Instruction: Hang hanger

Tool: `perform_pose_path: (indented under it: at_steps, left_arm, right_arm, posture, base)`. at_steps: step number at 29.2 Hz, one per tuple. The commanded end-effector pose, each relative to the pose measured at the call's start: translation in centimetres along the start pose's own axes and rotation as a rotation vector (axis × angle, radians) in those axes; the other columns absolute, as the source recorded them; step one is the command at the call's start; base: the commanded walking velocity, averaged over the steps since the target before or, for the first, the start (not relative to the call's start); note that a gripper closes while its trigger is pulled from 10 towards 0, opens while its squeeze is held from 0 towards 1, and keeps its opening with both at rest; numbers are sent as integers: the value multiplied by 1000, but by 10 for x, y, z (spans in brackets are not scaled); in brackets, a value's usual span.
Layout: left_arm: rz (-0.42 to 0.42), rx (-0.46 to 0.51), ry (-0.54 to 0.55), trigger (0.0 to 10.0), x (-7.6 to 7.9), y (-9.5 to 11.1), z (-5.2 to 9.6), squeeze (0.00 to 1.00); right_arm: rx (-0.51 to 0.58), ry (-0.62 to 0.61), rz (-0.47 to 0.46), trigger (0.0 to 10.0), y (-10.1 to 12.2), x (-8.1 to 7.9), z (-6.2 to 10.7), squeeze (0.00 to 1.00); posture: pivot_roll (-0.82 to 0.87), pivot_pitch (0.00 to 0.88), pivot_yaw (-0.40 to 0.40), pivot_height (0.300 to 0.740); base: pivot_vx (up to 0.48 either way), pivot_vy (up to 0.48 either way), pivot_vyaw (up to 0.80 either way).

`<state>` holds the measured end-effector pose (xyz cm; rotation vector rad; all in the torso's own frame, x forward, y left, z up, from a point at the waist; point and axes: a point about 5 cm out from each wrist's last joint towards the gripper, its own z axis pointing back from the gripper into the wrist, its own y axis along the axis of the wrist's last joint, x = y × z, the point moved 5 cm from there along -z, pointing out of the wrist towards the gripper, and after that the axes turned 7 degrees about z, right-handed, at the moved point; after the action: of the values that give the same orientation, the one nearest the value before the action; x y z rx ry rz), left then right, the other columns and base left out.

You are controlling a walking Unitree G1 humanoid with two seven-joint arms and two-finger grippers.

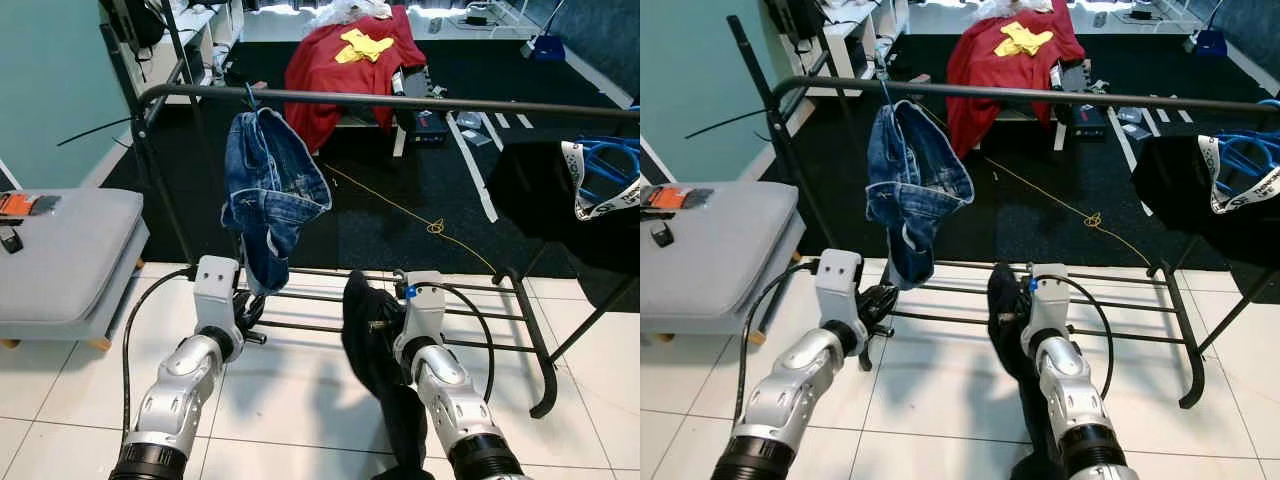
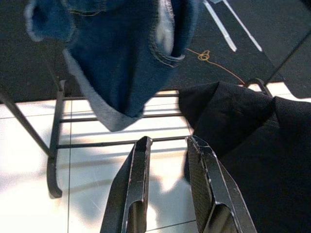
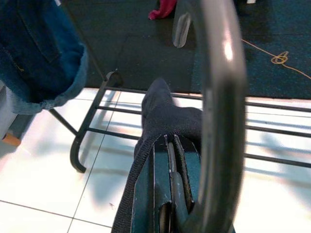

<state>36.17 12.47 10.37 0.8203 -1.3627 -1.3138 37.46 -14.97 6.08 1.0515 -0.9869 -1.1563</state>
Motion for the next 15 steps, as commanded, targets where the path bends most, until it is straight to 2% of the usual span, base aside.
perform_pose_path:
  at_steps: [1,6,8,15]
  left_arm:
    - [-12,3,-6,10000,1,1,1,0]
    - [-9,8,-5,10000,1,1,-2,0]
    - [-4,-1,16,10000,-3,0,-3,0]
    - [3,-1,12,10000,-3,1,-3,0]
  right_arm:
    - [11,-9,-11,10000,-1,2,1,0]
    - [13,-15,-11,10000,0,4,1,0]
    - [23,-14,-4,10000,3,5,1,0]
    - [34,4,27,10000,8,4,-1,0]
  posture:
    - [106,73,61,740]
    - [104,71,64,740]
    - [100,68,67,740]
    - [101,67,66,740]
  base:
    - [0,-259,0]
    - [0,-471,0]
    - [0,0,0]
    - [0,0,0]
